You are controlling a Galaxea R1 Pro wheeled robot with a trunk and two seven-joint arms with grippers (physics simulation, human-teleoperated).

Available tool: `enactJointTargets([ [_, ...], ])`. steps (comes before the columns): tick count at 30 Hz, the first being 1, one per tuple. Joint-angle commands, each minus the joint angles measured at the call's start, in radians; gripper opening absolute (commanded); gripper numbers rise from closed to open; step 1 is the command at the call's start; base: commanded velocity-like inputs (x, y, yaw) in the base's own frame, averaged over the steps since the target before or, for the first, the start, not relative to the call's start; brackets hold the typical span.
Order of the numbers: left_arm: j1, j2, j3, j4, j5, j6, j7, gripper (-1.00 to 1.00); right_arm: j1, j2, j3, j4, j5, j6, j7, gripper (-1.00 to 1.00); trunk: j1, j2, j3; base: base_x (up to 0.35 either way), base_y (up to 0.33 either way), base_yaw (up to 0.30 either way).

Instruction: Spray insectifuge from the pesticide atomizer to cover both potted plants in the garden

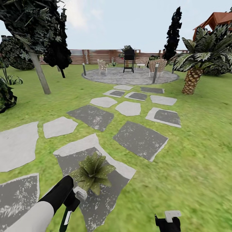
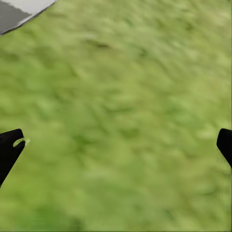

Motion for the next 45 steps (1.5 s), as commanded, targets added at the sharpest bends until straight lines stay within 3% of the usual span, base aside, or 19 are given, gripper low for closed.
enactJointTargets([
  [1, -0.001, 0.0, -0.004, -0.001, -0.011, 0.001, -0.01, -1.0, -0.001, 0.0, -0.007, 0.001, 0.01, -0.003, -0.002, 1.0, 0.0, 0.0, -0.001, 0.227, -0.205, 0.155],
  [11, 0.008, 0.0, -0.002, 0.0, -0.011, 0.001, -0.008, -1.0, 0.0, 0.0, -0.007, 0.001, 0.01, -0.003, -0.003, 1.0, 0.0, 0.0, -0.001, 0.038, -0.238, 0.043],
  [26, -0.001, -0.001, 0.001, -0.001, -0.009, 0.009, -0.006, -1.0, -0.001, 0.0, -0.007, 0.001, 0.011, -0.003, -0.004, 1.0, 0.0, 0.0, -0.001, -0.16, -0.136, 0.243],
  [33, -0.004, -0.012, 0.001, -0.002, -0.009, 0.009, -0.005, -1.0, -0.001, 0.0, -0.007, 0.001, 0.01, -0.003, -0.004, 1.0, 0.0, 0.0, -0.001, 0.195, -0.132, 0.017],
  [45, -0.002, -0.007, -0.002, -0.001, -0.011, 0.009, -0.001, -1.0, -0.001, 0.0, -0.007, 0.001, 0.01, -0.003, -0.004, 1.0, 0.0, 0.0, -0.001, 0.24, -0.167, 0.019],
])
